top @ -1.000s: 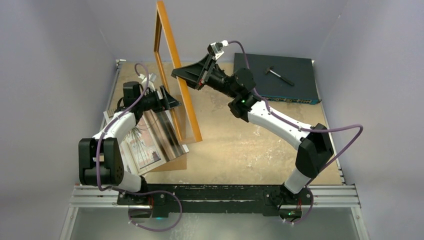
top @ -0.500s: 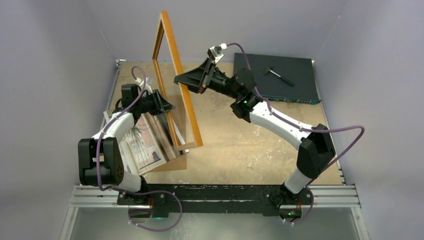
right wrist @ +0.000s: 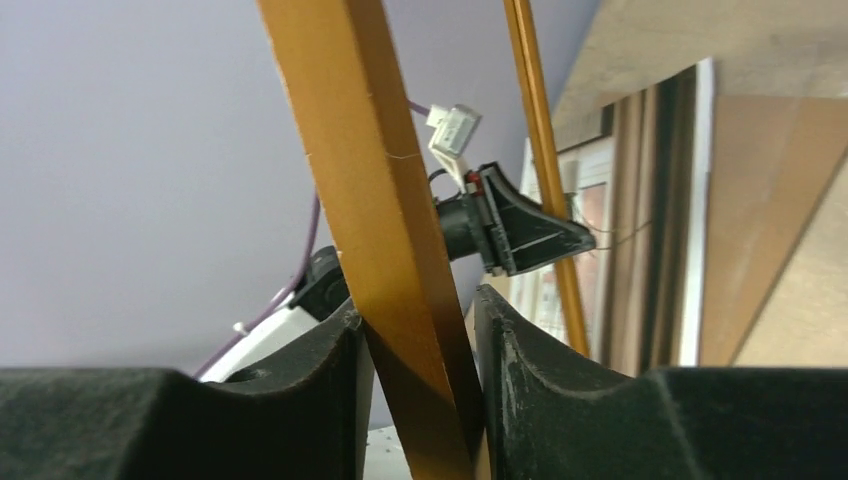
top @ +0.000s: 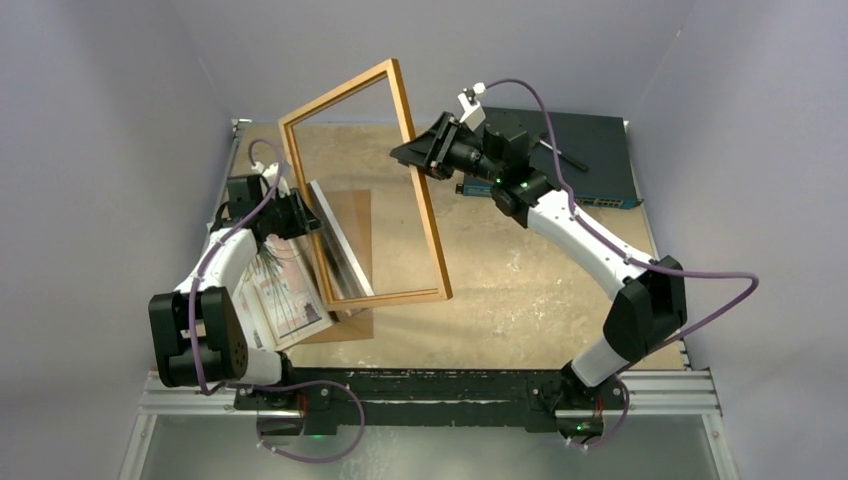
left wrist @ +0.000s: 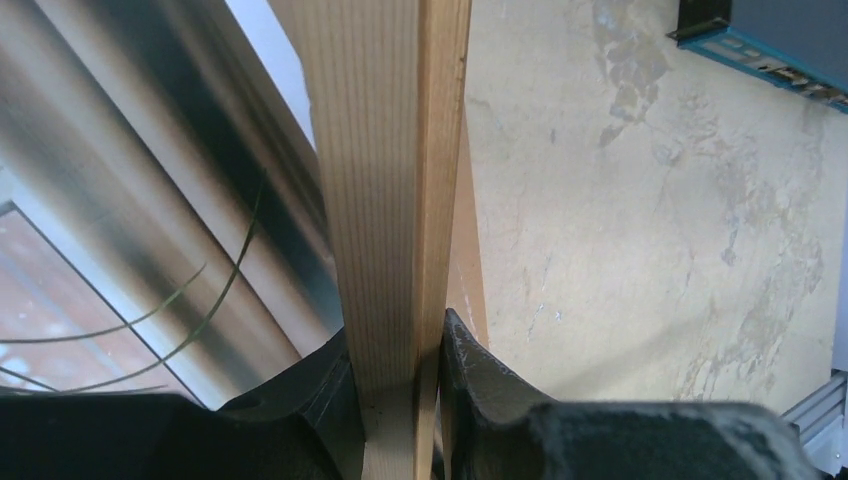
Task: Put the photo into the frame
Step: Turn over the photo frame at the center of the board.
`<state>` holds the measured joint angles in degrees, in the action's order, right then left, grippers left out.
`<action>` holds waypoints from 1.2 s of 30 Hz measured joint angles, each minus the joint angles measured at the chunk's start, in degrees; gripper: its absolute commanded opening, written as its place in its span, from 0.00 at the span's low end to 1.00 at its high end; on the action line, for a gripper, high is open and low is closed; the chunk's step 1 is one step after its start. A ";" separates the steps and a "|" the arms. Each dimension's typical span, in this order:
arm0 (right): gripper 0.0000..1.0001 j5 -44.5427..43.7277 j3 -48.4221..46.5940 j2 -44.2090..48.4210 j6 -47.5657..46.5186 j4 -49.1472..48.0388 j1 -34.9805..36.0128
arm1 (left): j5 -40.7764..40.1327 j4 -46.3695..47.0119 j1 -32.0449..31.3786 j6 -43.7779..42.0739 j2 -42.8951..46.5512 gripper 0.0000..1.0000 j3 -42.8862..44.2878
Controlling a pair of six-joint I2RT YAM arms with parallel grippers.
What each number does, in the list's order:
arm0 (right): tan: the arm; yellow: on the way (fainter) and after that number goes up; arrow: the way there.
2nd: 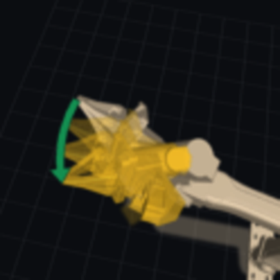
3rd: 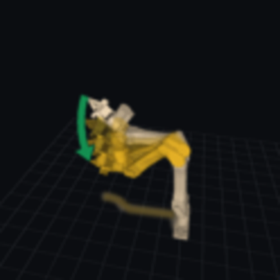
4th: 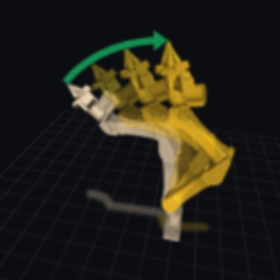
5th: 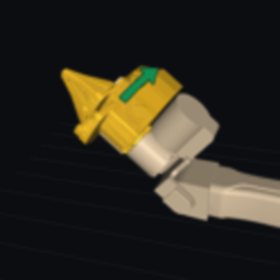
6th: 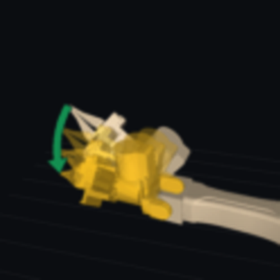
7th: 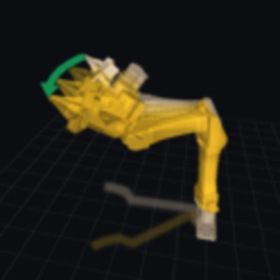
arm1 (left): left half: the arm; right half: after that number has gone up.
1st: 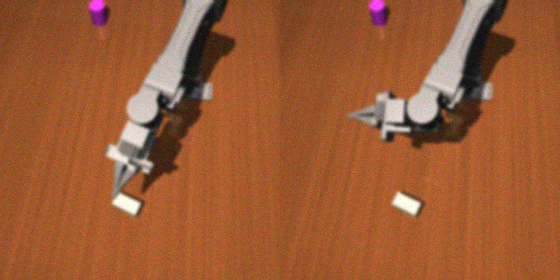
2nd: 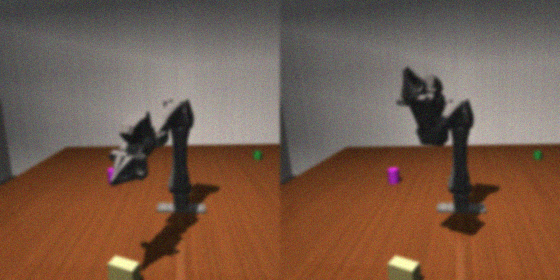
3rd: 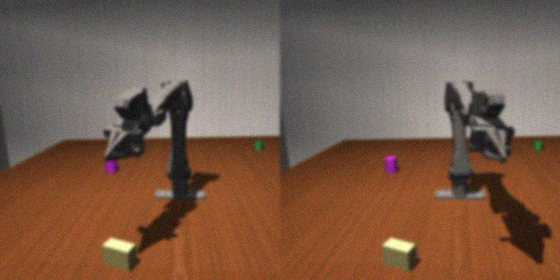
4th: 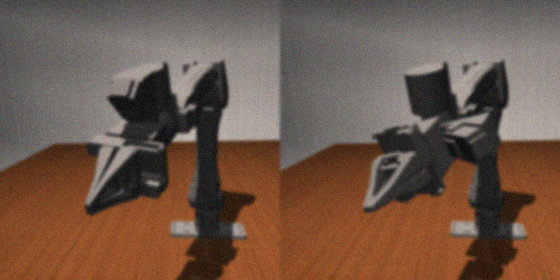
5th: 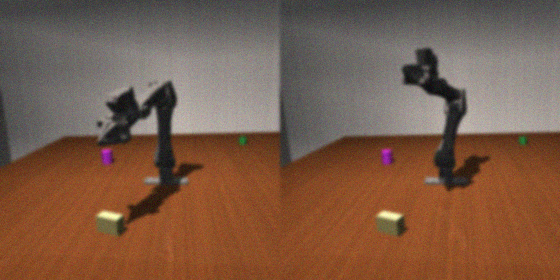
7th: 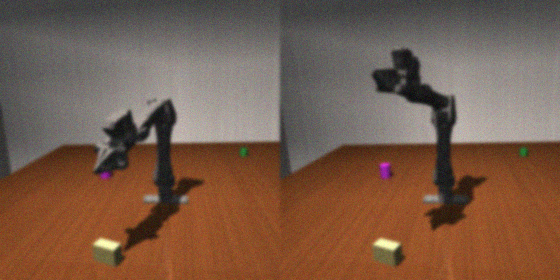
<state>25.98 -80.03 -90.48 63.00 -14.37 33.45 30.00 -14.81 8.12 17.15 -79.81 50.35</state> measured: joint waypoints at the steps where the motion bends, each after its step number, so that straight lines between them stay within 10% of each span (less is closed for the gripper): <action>1: 0.35 -0.70 -0.74 -0.07 -1.55 2.08 0.02 | -0.15 -0.94 0.00 -0.31 0.00 0.00 0.00; 7: 0.00 -6.36 -5.81 -0.98 -10.82 14.45 0.00 | -0.96 -3.39 0.07 -0.90 0.02 0.00 0.00; 36: 0.00 -2.21 5.03 -2.14 -20.00 25.83 -11.13 | -4.00 -3.96 -6.01 -10.62 -9.35 0.41 0.83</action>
<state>23.77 -75.00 -92.62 43.00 11.46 22.33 26.00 -18.76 2.11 6.52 -89.17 51.18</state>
